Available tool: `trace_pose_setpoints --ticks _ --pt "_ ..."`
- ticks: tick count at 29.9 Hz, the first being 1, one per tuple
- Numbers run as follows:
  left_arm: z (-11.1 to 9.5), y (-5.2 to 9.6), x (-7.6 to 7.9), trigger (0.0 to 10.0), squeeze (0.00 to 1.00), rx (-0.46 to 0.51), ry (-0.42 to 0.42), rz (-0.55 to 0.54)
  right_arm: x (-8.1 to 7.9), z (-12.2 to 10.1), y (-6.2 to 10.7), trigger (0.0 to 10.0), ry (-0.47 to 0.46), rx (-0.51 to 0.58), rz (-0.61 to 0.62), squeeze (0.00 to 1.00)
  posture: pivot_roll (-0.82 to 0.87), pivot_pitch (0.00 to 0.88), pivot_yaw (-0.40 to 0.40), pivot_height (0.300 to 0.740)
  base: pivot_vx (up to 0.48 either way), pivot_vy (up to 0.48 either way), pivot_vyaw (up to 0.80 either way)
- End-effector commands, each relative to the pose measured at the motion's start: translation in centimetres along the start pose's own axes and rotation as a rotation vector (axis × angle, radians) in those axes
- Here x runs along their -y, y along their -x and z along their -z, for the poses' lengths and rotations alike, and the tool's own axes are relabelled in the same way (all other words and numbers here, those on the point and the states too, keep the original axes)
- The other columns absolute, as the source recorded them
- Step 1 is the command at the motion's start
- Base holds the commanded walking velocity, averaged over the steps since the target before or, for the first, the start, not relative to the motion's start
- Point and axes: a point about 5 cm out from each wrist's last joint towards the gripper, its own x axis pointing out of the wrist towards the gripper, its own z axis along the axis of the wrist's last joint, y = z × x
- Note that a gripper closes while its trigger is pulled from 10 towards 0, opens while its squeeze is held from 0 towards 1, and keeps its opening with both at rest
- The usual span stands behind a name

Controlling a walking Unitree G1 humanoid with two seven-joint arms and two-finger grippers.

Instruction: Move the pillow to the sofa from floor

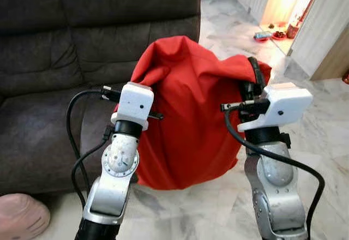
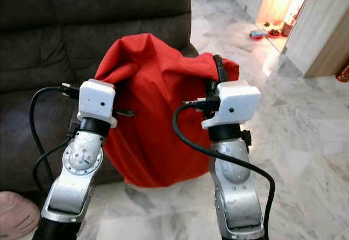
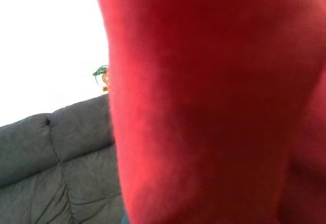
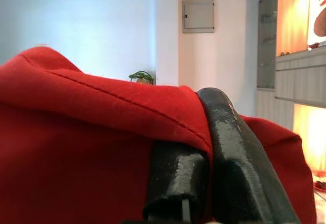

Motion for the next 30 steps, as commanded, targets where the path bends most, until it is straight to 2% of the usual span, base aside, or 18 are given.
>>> trace_pose_setpoints --ticks 1,8,16,30 --pt "-2.87 -0.54 -0.15 10.0 0.00 0.153 -0.009 -0.014 -0.93 -2.33 -0.51 10.0 -0.027 0.115 -0.051 0.00 -0.11 0.072 0.039 0.739 0.322 0.000 0.00" --pt "-3.17 -0.71 -0.17 10.0 0.00 0.167 -0.013 -0.018 -1.04 -2.73 -0.71 10.0 -0.015 0.131 -0.067 0.00 -0.11 0.070 0.038 0.739 0.339 0.000 0.00" --pt "-3.51 -0.96 -0.34 10.0 0.00 0.183 -0.013 -0.025 -1.29 -2.98 -0.80 10.0 -0.030 0.145 -0.084 0.00 -0.11 0.067 0.038 0.739 0.350 0.000 0.55" --pt "-3.34 -0.98 -0.18 10.0 0.00 0.176 -0.006 -0.014 -1.23 -2.62 -0.91 10.0 -0.042 0.117 -0.086 0.00 -0.11 0.068 0.034 0.739 0.356 0.000 0.00"
